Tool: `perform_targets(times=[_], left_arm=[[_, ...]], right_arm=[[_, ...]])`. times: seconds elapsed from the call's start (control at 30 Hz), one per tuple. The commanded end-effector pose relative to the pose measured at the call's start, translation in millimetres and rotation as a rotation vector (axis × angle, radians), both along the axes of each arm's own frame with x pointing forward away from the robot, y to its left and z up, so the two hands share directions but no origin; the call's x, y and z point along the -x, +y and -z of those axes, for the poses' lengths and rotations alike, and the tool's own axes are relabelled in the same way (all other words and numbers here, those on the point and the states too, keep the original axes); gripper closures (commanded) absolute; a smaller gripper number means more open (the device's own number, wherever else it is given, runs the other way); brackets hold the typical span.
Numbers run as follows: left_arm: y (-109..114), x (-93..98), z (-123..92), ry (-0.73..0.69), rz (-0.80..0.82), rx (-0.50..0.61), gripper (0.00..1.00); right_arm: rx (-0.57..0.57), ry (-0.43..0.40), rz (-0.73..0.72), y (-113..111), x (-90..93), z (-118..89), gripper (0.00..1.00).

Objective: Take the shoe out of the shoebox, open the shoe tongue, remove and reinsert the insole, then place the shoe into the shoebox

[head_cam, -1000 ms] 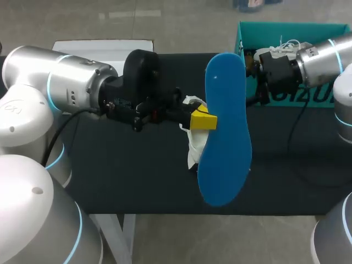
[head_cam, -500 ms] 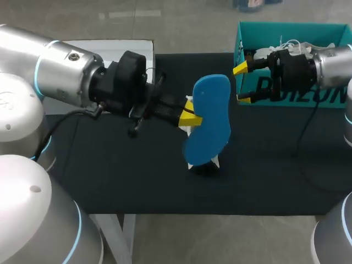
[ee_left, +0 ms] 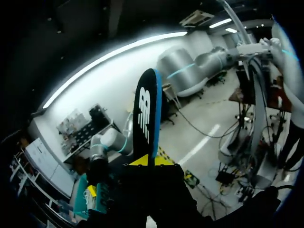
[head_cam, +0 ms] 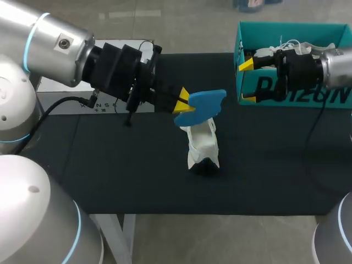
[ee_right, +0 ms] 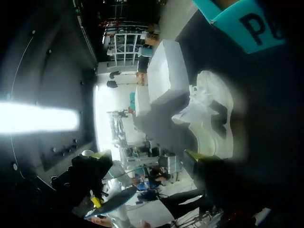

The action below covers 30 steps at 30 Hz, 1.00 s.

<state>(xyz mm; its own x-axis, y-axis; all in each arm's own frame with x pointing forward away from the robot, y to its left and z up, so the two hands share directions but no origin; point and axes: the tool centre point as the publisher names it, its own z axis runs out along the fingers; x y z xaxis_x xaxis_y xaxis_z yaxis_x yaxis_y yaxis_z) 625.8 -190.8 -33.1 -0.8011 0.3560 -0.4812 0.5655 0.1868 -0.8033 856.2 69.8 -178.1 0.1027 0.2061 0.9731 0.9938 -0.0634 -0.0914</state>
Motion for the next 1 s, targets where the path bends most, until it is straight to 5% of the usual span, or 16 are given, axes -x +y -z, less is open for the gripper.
perform_targets(times=[0.03, 0.17, 0.4, 0.8, 1.0], left_arm=[[0.4, 3.8, 2.5, -0.483, -0.061, -0.085, 1.0], [0.9, -21.1, 30.7, -0.886, 0.057, 0.02, 1.0], [1.0, -47.0, 33.5, -1.21, 0.245, 0.14, 1.0], [-12.6, -67.4, 38.3, -1.38, 0.484, 0.116, 1.0], [-26.0, -82.0, 45.9, -1.378, 0.486, 0.119, 1.0]], right_arm=[[-0.069, 0.089, 0.025, 1.6, 7.3, -11.4, 0.0], [-0.154, 0.118, 0.011, 5.8, 15.3, -30.8, 0.0], [-0.138, 0.064, -0.018, 10.1, 25.3, -53.0, 0.0], [-0.158, -0.005, -0.007, 23.7, 33.2, -69.9, 0.0], [-0.197, -0.028, -0.027, 37.8, 41.9, -79.8, 0.11]])
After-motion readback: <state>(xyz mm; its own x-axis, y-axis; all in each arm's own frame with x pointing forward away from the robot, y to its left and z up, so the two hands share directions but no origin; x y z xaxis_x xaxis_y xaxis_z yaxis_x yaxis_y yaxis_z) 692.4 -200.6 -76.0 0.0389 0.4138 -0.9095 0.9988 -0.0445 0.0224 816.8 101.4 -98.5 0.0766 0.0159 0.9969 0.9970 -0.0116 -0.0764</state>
